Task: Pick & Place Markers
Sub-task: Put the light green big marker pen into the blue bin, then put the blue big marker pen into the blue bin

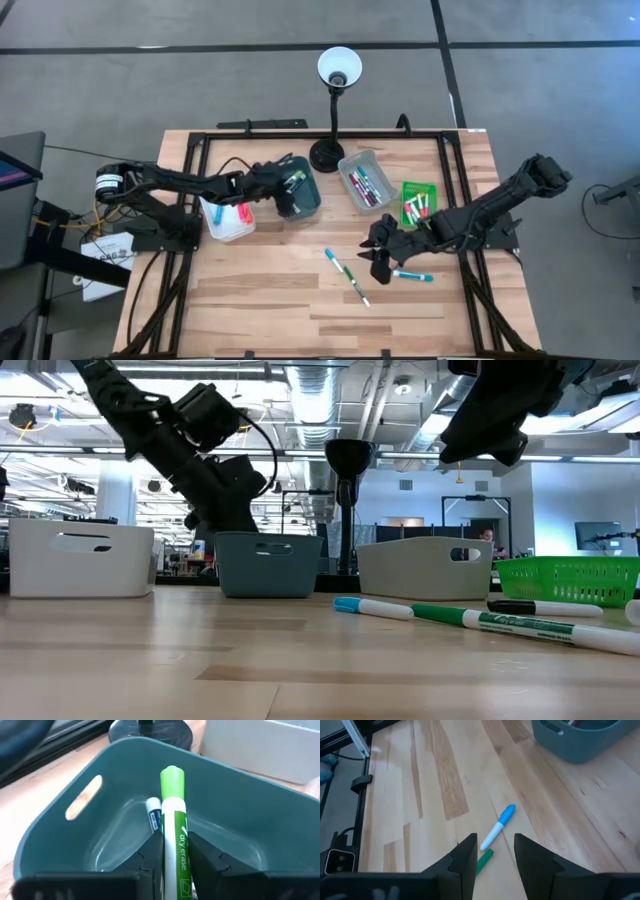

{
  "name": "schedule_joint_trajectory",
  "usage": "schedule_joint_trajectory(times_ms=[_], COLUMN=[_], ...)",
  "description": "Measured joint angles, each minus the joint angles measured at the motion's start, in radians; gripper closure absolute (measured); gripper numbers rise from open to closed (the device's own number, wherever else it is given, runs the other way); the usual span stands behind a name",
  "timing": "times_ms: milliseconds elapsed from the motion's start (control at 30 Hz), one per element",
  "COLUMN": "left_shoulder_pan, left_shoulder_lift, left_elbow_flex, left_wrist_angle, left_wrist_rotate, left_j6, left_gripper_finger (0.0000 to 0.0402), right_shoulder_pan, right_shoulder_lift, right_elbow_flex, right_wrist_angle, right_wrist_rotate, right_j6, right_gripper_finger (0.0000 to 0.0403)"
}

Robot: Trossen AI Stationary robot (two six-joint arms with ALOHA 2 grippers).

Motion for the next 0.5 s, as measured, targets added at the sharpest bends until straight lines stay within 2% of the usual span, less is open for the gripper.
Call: schedule_joint_trajectory(times_ms=[200,500], left_shoulder_pan=[0.049,0.084], left_shoulder_lift=[0.000,0.001], left_elbow_flex=[-0.049,-0.053], left_wrist_angle=[0.045,0.069], left_wrist_rotate=[-0.001,0.010], left_j6=[0.000,0.000], left_gripper_finger=[0.0314,0.0290], right_shoulder_pan=[-0.017,-0.028], right_shoulder_lift=[0.000,0.000], right_elbow_flex=[0.000,0.000], right_wrist_angle=[0.000,0.000], right_wrist_rotate=[0.000,0.000], right_j6=[0.000,-0.001], right_gripper_finger=[0.0285,0.0285])
